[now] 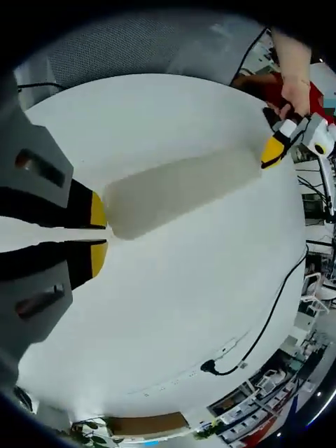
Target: Arrange the utensils inside the cutlery case until each visible utensil rests in its matching compartment.
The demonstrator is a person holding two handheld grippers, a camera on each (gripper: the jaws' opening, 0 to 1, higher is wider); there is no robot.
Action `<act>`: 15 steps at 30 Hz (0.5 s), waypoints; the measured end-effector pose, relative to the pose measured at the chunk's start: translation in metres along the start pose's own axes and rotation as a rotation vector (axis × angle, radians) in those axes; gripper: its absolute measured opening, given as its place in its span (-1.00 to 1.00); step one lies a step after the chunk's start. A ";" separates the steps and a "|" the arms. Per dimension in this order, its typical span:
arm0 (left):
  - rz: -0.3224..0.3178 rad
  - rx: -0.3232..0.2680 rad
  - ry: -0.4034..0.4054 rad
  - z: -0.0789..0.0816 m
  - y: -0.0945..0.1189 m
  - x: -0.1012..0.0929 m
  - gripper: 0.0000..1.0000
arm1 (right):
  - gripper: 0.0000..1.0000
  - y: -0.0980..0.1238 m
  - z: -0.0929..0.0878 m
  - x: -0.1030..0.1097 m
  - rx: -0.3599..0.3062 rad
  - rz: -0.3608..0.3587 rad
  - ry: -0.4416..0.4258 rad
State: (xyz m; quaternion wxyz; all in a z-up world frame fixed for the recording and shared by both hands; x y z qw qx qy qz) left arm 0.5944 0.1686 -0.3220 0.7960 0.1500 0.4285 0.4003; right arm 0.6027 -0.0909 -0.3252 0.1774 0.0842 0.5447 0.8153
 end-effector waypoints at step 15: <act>-0.048 0.018 -0.020 0.003 -0.013 -0.014 -0.59 | -1.00 0.012 0.011 0.002 -0.028 -0.007 -0.002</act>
Point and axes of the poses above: the point that each gripper's makers call its tool centre point, and the gripper's own axes: y roughly backward along the fingers, x roughly to its left, z roughly out of its top, the point moved 1 cm from there along y, roughly backward along the fingers, and after that the axes turned 1 degree about -x, right-handed, at the moved point
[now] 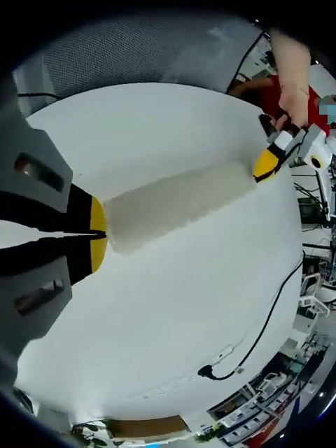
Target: Arrange the utensils inside the cutlery case until each visible utensil rests in its matching compartment.
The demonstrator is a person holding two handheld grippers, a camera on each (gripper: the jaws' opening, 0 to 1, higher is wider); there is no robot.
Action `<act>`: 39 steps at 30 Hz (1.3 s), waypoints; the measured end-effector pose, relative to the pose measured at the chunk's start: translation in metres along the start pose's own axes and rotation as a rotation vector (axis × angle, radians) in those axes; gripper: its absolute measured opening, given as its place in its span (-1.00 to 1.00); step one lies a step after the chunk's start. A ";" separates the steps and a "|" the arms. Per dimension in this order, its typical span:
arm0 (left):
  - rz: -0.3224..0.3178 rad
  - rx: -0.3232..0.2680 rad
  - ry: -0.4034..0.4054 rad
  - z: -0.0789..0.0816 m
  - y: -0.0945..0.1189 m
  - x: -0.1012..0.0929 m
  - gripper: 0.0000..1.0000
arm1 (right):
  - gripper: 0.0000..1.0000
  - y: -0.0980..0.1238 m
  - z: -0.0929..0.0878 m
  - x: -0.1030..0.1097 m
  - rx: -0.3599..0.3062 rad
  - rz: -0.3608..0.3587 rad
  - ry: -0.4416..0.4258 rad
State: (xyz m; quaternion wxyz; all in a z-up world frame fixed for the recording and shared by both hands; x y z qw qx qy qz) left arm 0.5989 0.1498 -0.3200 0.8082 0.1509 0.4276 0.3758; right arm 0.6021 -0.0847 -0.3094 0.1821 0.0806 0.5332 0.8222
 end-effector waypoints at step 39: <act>0.123 0.485 -0.708 -0.007 -0.012 -0.016 -0.99 | -1.00 -0.015 0.000 0.018 0.302 0.138 0.084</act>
Point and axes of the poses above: the point that each gripper's makers call its tool centre point, and the gripper's own axes: y roughly backward along the fingers, x roughly to its left, z roughly out of its top, the point moved 1 cm from there along y, roughly backward along the fingers, and after that the axes turned 1 degree about -x, right-handed, at the moved point
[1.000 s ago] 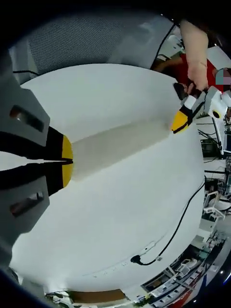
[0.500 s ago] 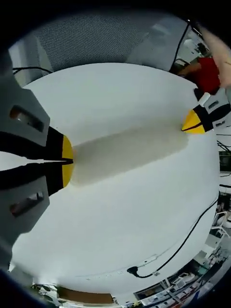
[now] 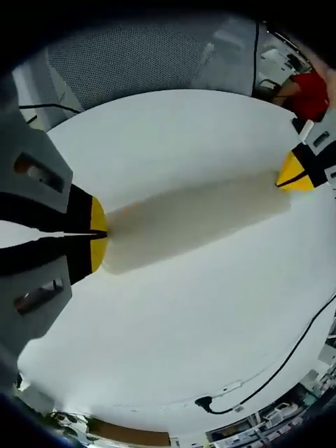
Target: Arrange the utensils inside the cutlery case until each visible utensil rests in its matching compartment.
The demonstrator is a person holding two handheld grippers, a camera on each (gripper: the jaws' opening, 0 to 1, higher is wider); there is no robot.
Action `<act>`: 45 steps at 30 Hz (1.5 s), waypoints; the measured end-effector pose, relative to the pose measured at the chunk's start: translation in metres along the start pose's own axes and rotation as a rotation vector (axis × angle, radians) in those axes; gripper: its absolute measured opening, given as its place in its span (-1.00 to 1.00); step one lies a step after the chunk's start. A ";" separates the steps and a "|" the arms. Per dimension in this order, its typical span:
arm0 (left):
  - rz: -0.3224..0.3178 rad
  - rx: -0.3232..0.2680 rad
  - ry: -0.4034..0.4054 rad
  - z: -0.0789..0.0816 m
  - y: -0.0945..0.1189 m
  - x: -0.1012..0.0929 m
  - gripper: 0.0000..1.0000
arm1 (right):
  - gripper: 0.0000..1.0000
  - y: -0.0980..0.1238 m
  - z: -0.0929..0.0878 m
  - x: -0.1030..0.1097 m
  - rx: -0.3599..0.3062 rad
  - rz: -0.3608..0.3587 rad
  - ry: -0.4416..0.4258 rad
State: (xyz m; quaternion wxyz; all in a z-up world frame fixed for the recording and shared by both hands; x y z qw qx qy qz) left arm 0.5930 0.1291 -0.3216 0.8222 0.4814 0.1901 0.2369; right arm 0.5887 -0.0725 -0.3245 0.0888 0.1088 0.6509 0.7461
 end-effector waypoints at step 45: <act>0.039 0.033 -0.032 0.010 -0.004 0.010 -1.00 | -1.00 -0.001 0.013 -0.017 -0.016 -0.067 -0.096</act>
Point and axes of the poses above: the point that each gripper's makers call its tool centre point, and the gripper's own axes: y roughly backward along the fingers, x roughly to its left, z roughly out of its top, the point moved 1 cm from there along y, roughly backward along the fingers, and after that the axes turned 1 degree about -x, right-handed, at the moved point
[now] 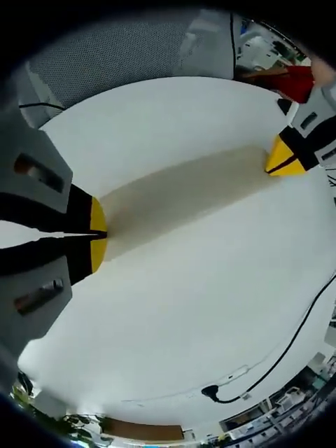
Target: Arrange the utensils inside the cutlery case until each visible utensil rests in its matching compartment.
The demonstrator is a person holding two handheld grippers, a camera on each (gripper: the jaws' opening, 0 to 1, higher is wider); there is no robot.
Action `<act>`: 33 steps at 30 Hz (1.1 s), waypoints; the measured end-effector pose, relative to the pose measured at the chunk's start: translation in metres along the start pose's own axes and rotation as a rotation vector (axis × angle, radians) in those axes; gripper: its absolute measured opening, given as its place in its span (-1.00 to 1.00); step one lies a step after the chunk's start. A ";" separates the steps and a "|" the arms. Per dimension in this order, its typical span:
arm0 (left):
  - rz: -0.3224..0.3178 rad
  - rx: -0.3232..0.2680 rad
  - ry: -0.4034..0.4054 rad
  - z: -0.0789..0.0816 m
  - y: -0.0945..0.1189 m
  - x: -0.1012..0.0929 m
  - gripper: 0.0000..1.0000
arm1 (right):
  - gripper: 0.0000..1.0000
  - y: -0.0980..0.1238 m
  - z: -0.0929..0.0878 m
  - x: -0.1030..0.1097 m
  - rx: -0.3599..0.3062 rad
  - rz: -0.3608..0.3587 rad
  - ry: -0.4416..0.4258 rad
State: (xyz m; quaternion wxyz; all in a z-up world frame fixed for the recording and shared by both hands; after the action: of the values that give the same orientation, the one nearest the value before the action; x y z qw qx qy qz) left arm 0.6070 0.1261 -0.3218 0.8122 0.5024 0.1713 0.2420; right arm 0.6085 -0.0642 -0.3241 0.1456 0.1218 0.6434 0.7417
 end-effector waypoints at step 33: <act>0.014 -0.239 -0.295 -0.007 -0.013 -0.016 0.75 | 0.46 -0.001 0.004 0.028 -0.262 -0.024 0.197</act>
State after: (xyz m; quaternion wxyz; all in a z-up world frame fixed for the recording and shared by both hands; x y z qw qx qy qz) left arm 0.5933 0.1173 -0.3355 0.8808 0.4335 0.0169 0.1897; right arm 0.5842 -0.0504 -0.3251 0.1054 0.0209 0.5538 0.8257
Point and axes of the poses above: the point that each gripper's makers call its tool centre point, and the gripper's own axes: y roughly backward along the fingers, x roughly to its left, z roughly out of its top, the point moved 1 cm from there along y, roughly backward along the fingers, and after that the axes turned 1 degree about -x, right-handed, at the moved point
